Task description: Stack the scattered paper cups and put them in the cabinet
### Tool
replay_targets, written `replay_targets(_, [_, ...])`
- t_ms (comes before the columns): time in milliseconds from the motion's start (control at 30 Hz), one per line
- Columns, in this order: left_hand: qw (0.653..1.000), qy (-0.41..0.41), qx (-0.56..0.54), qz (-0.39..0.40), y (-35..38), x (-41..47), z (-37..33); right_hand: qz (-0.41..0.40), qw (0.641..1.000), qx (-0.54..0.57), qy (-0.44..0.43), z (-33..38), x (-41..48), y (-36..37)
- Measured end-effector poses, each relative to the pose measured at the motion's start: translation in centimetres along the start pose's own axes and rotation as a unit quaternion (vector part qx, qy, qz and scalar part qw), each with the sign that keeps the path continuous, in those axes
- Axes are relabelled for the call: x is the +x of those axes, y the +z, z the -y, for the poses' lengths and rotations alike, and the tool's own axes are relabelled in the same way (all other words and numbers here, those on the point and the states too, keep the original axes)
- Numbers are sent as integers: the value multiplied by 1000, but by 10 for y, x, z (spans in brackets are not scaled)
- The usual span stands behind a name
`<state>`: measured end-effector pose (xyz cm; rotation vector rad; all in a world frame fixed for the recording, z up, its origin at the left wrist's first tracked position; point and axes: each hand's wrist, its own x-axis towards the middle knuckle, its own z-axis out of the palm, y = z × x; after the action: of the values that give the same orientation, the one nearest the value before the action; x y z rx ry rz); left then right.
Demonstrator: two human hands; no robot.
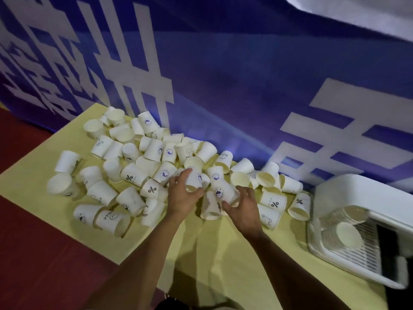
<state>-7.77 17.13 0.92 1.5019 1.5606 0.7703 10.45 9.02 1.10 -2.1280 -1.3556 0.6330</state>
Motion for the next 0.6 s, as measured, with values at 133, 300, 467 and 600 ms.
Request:
replay_targets(133, [999, -4, 1, 36, 28, -15, -22, -37, 997, 43, 49, -29, -11, -36])
replay_targets(300, [997, 8, 15, 75, 73, -36, -55, -91, 988, 90, 82, -67, -33, -79])
replay_targets(467, [991, 39, 26, 126, 125, -58, -94, -136, 982, 96, 95, -101, -49, -125])
replay_targets(600, [983, 77, 46, 159, 163, -74, -119, -159, 971, 126, 123, -124, -58, -158])
